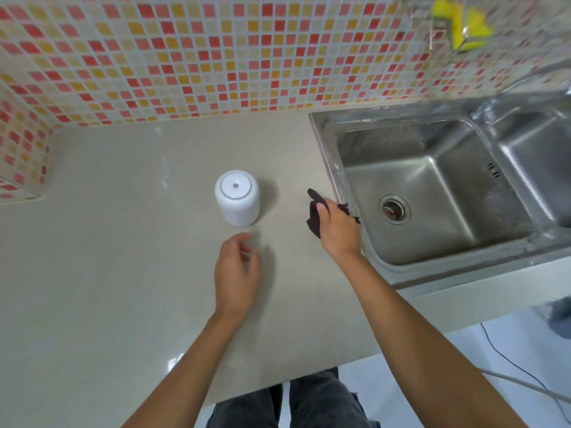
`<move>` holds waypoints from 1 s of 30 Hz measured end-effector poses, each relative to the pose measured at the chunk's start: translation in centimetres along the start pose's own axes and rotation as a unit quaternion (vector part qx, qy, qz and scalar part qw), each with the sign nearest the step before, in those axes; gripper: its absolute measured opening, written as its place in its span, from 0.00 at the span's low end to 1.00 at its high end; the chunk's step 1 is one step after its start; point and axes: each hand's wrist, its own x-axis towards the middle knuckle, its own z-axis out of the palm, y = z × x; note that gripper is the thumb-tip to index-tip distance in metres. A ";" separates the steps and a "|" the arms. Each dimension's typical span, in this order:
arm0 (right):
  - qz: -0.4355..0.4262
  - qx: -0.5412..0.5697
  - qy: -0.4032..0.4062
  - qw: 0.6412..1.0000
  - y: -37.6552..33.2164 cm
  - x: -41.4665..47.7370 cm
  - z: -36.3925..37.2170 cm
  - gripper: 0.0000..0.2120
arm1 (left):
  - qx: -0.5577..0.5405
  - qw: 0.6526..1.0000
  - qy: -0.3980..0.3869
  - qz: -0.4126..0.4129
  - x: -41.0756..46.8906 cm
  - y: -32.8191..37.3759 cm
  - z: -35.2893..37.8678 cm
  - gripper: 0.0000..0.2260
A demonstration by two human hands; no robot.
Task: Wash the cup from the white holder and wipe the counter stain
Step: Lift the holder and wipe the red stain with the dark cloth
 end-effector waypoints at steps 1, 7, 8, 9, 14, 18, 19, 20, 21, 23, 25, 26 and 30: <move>0.018 0.049 -0.004 0.999 -0.1 0.0 -0.8 0.19 | 0.006 0.998 -0.048 0.030 -0.2 0.6 0.8 0.14; 0.079 0.172 -0.021 0.982 -1.4 0.3 -5.4 0.21 | -0.029 0.976 -0.203 0.073 2.4 8.2 6.0 0.17; 0.075 0.175 -0.021 0.982 -1.4 0.5 -6.3 0.22 | -0.047 0.974 -0.211 0.066 2.9 9.6 6.7 0.13; 0.073 0.178 -0.021 0.981 -1.3 0.8 -7.1 0.22 | -0.071 0.971 -0.219 0.056 3.3 10.8 7.4 0.10; 0.068 0.227 -0.023 0.971 1.0 3.1 -11.8 0.22 | -0.176 0.953 -0.245 0.028 4.0 16.4 10.7 0.14; 0.070 0.236 -0.055 0.968 4.4 5.3 -16.6 0.28 | -0.145 0.959 -0.218 0.105 4.0 21.0 14.6 0.13; 0.075 0.232 -0.067 0.967 5.5 5.9 -18.2 0.29 | -0.118 0.964 -0.202 0.126 3.9 22.3 15.5 0.12; 0.071 0.229 -0.074 0.968 6.7 6.5 -19.7 0.29 | -0.084 0.968 -0.189 0.146 3.8 23.7 16.3 0.11; 0.049 0.230 -0.075 0.969 8.1 7.1 -21.4 0.26 | -0.045 0.969 -0.179 0.167 3.8 25.1 17.0 0.10; -0.045 0.242 -0.078 0.966 10.9 8.6 -24.9 0.25 | 0.018 0.961 -0.171 0.215 4.1 28.1 18.3 0.09; -0.142 0.235 -0.127 0.953 13.2 10.4 -28.4 0.31 | 0.047 0.952 -0.169 0.249 4.6 31.5 19.3 0.09; -0.177 0.215 -0.152 0.948 14.1 11.4 -29.9 0.31 | 0.051 0.950 -0.166 0.261 4.8 33.1 19.7 0.09; -0.228 0.211 -0.165 0.936 16.3 14.5 -35.5 0.21 | 0.039 0.942 -0.135 0.304 5.7 39.2 21.0 0.10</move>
